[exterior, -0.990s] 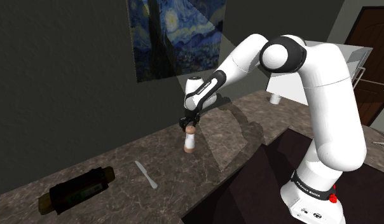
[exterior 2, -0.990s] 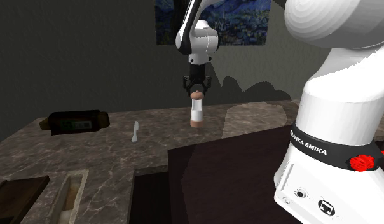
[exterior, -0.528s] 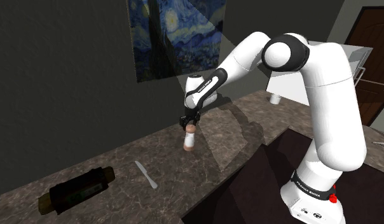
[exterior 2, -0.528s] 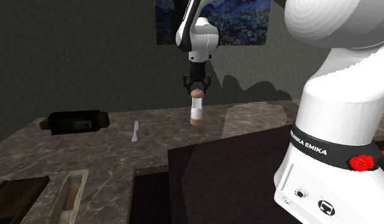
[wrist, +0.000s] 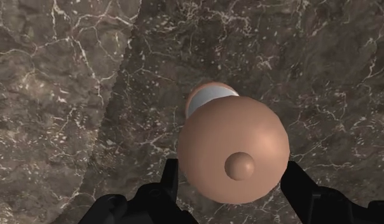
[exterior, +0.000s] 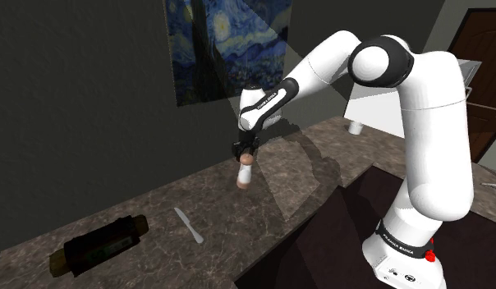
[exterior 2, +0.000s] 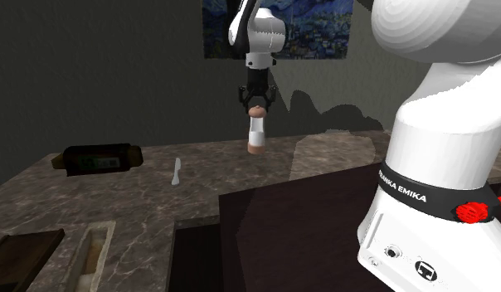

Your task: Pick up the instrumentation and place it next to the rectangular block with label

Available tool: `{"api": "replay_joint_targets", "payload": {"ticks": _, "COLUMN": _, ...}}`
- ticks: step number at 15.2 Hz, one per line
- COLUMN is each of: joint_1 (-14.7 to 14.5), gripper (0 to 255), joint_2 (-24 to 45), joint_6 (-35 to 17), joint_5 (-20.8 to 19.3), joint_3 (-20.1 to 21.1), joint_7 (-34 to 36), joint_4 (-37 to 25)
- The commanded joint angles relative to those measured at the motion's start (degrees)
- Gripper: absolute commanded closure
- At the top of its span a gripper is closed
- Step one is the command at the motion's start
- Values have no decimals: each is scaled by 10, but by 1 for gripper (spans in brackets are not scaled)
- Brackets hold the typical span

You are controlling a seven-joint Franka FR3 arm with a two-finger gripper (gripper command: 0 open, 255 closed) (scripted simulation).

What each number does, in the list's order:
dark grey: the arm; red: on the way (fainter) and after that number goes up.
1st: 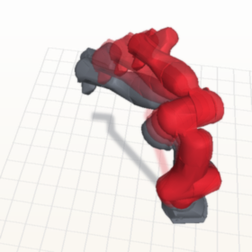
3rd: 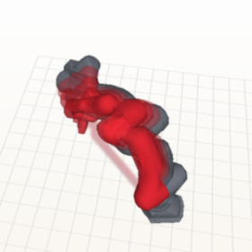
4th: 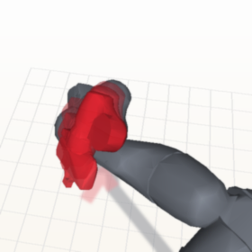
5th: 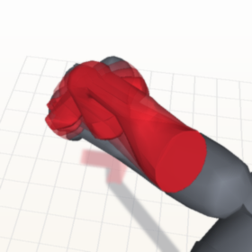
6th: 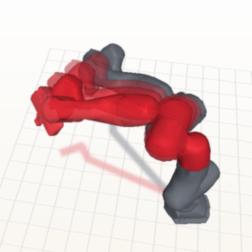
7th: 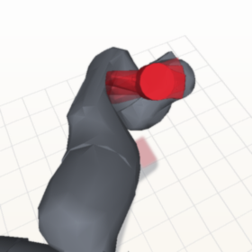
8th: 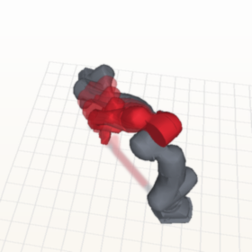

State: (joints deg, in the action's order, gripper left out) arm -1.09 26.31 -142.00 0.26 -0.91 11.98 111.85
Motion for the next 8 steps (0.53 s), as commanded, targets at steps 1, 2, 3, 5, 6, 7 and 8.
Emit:
{"api": "replay_joint_targets", "payload": {"ticks": 1, "joint_1": 0, "gripper": 255, "joint_2": -11, "joint_6": 13, "joint_5": 0, "joint_3": 0, "joint_7": -1, "joint_4": -3}}
{"api": "replay_joint_targets", "payload": {"ticks": 2, "joint_1": 0, "gripper": 255, "joint_2": -16, "joint_6": 19, "joint_5": 0, "joint_3": 0, "joint_7": 0, "joint_4": -3}}
{"api": "replay_joint_targets", "payload": {"ticks": 3, "joint_1": 0, "gripper": 255, "joint_2": -21, "joint_6": 25, "joint_5": 0, "joint_3": 0, "joint_7": 0, "joint_4": -4}}
{"api": "replay_joint_targets", "payload": {"ticks": 5, "joint_1": 0, "gripper": 255, "joint_2": -31, "joint_6": 37, "joint_5": 0, "joint_3": 0, "joint_7": 0, "joint_4": -6}}
{"api": "replay_joint_targets", "payload": {"ticks": 6, "joint_1": 0, "gripper": 255, "joint_2": -36, "joint_6": 44, "joint_5": -1, "joint_3": 0, "joint_7": 0, "joint_4": -7}}
{"api": "replay_joint_targets", "payload": {"ticks": 7, "joint_1": 0, "gripper": 255, "joint_2": -41, "joint_6": 50, "joint_5": -1, "joint_3": -1, "joint_7": 0, "joint_4": -9}}
{"api": "replay_joint_targets", "payload": {"ticks": 8, "joint_1": 0, "gripper": 255, "joint_2": -46, "joint_6": 56, "joint_5": -1, "joint_3": -1, "joint_7": 0, "joint_4": -10}}
